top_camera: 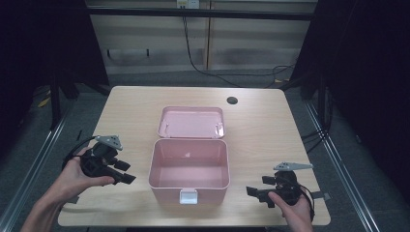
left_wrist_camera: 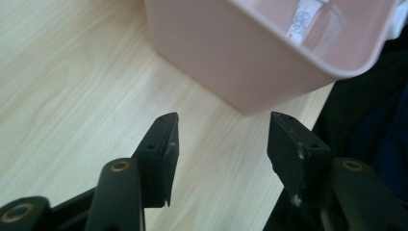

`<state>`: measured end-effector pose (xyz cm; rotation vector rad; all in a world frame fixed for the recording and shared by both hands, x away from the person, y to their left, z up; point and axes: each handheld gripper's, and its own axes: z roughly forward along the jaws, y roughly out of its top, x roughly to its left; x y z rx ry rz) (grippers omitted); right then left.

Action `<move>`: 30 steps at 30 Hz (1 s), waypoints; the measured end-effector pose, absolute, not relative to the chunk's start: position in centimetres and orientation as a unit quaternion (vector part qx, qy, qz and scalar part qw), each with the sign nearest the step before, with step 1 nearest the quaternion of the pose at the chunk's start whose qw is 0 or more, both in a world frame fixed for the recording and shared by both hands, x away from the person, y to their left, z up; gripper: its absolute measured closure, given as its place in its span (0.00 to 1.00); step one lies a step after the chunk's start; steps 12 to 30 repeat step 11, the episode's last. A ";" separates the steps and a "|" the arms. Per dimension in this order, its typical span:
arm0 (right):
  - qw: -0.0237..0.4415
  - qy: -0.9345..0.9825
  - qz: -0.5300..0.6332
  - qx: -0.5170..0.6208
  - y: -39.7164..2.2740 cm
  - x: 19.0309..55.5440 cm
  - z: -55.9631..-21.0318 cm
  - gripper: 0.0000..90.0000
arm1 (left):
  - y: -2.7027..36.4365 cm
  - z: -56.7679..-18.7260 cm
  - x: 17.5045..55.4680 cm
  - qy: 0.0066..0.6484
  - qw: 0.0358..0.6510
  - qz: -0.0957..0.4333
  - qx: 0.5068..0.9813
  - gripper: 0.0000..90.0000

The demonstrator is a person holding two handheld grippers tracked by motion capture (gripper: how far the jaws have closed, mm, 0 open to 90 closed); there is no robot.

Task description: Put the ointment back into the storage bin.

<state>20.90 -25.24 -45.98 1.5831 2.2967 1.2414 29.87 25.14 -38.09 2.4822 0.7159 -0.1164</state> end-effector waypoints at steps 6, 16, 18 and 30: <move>0.046 0.752 0.401 0.521 -25.3 20.9 -46.0 0.15 | 25.8 -40.1 30.1 0.299 0.266 -0.034 0.916 0.47; 0.049 0.755 0.381 0.531 -25.4 21.1 -46.2 0.15 | 26.2 -42.1 29.9 0.315 0.259 -0.042 0.912 0.46; 0.049 0.755 0.381 0.531 -25.4 21.1 -46.2 0.15 | 26.2 -42.1 29.9 0.315 0.259 -0.042 0.912 0.46; 0.049 0.755 0.381 0.531 -25.4 21.1 -46.2 0.15 | 26.2 -42.1 29.9 0.315 0.259 -0.042 0.912 0.46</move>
